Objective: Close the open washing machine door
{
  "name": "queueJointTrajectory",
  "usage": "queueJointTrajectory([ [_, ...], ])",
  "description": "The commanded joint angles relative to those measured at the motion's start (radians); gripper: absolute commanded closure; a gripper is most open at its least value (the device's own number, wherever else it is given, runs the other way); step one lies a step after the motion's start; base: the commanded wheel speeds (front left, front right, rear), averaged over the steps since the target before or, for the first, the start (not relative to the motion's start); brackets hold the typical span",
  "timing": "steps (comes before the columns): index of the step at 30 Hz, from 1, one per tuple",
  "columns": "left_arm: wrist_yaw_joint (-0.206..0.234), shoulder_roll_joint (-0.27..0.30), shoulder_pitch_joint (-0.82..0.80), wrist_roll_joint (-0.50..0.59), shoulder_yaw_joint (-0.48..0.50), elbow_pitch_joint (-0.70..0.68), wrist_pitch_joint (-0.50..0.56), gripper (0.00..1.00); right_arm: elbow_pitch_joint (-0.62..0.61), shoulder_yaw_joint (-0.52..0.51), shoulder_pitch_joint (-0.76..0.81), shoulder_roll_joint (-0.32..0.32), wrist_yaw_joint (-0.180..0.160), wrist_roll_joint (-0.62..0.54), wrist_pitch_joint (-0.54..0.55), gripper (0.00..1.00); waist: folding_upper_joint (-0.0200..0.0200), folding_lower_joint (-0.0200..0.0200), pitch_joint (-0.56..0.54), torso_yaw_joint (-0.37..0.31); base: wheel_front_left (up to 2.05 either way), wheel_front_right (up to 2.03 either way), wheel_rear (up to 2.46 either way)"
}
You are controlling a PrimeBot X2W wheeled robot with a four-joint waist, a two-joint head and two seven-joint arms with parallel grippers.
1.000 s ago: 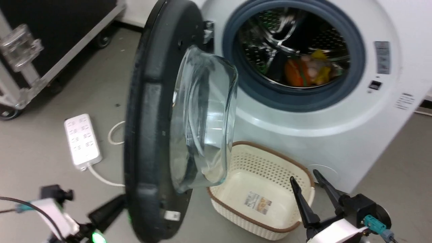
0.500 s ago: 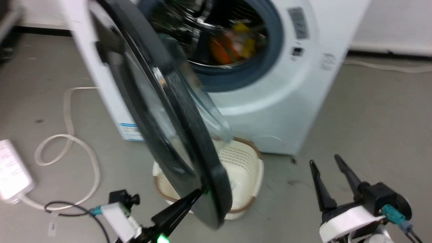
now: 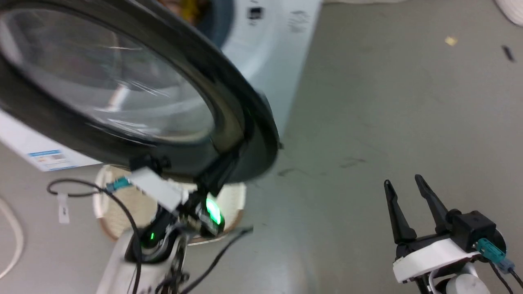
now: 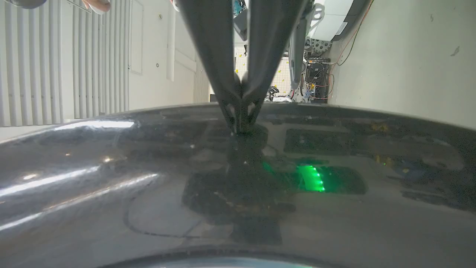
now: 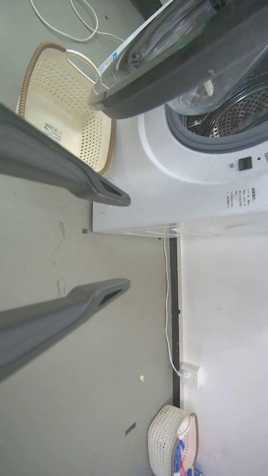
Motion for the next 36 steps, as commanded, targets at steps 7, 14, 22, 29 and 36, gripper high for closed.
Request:
queueJointTrajectory([
  [7,-0.004,0.0,-0.167,0.001,-0.017,0.119,-0.203,1.0,0.009,0.03,-0.019,0.002,0.001,0.027,-0.005,0.0,-0.0001,-0.0002,0.032,-0.097,0.0,0.0,0.0],
  [14,-0.005,0.0,-0.166,0.015,-0.045,0.155,-0.282,1.0,-0.008,0.038,-0.003,0.003,0.001,0.026,-0.005,0.0,-0.0001,-0.0002,-0.027,-0.051,0.0,0.0,0.0],
  [22,-0.005,0.03,0.016,0.27,-0.116,0.03,-0.4,0.0,-0.032,0.035,0.053,0.003,0.001,0.009,-0.005,0.0,-0.0001,-0.0002,-0.142,0.093,0.0,0.0,0.0],
  [29,-0.005,0.222,0.156,0.614,-0.292,-0.077,-0.735,0.0,-0.077,0.023,0.095,0.003,0.001,0.009,-0.005,0.0,-0.0001,-0.0002,-0.21,0.226,0.0,0.0,0.0],
  [36,-0.005,0.179,0.266,1.269,-0.003,-0.119,-0.775,0.0,-0.092,0.014,0.137,0.003,0.001,-0.018,-0.005,0.0,-0.0001,-0.0002,-0.247,0.336,0.0,0.0,0.0],
])
